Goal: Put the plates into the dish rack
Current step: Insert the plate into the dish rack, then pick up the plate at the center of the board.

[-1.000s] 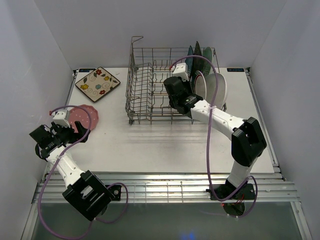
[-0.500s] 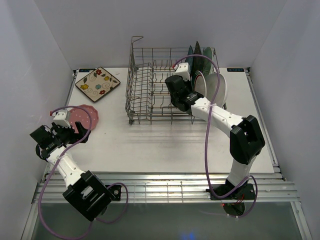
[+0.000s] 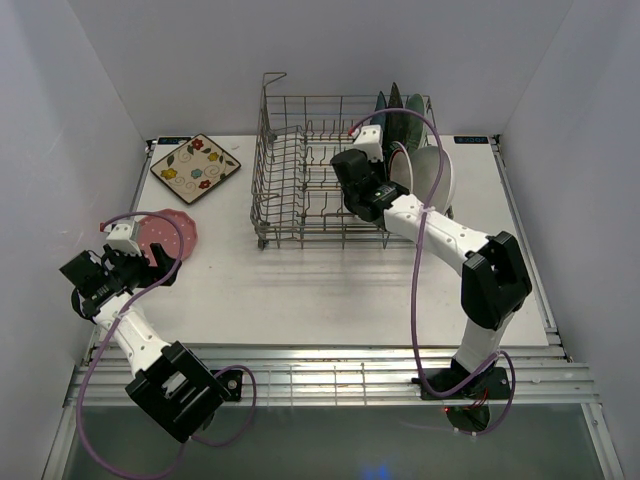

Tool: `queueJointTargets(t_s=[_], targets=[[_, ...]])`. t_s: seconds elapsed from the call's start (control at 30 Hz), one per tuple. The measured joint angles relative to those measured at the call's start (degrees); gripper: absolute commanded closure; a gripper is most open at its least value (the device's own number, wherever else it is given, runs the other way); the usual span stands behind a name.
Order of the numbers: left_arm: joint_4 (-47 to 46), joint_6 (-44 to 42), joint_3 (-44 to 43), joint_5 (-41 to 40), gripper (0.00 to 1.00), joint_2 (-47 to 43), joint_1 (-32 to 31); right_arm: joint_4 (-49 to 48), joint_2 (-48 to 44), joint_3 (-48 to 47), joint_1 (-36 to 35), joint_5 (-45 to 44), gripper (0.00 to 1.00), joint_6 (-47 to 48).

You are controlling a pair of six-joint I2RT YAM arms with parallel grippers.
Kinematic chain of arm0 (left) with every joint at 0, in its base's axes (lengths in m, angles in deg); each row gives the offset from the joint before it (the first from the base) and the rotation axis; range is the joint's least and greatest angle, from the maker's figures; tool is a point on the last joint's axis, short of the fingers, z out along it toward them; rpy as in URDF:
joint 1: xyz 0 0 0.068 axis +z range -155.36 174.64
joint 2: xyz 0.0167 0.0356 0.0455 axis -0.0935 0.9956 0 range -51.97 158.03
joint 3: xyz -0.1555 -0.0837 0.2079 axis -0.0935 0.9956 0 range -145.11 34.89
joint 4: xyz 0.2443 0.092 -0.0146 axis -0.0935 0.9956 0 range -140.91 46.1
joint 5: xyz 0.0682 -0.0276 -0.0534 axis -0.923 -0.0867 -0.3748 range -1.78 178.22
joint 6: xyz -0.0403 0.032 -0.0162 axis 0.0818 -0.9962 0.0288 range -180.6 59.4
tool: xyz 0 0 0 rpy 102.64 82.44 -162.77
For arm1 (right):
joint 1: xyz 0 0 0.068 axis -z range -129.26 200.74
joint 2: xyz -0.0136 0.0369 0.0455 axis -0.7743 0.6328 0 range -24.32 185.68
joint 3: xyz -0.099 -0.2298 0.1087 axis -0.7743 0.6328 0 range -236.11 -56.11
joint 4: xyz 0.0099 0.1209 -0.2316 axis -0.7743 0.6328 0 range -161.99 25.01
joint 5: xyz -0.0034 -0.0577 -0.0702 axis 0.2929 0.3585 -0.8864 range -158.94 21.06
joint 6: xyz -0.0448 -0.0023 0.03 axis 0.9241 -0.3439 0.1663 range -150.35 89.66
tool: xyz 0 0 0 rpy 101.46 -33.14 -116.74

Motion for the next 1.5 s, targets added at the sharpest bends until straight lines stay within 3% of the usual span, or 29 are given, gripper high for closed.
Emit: queueJointTargets(t_s=[0.37, 0.6, 1.0, 1.5], targets=[[0.0, 0.0, 0.0, 0.0, 0.02, 0.3, 0.0, 1.9, -6.4, 0.0, -0.4, 1.7, 0.41, -0.9], [-0.7, 0.3, -0.2, -1.0, 0.02, 2.0, 0.0, 2.1, -16.2, 2.8, -2.1, 3.7, 0.23, -1.5], [-4.7, 4.0, -4.9, -7.4, 0.02, 14.4, 0.0, 1.5, -30.9, 13.8, -4.5, 13.8, 0.21, -3.6], [-11.5, 7.6, -13.8, -16.8, 0.05, 29.5, 0.0, 0.1, -33.5, 17.2, -4.7, 19.6, 0.23, -3.9]])
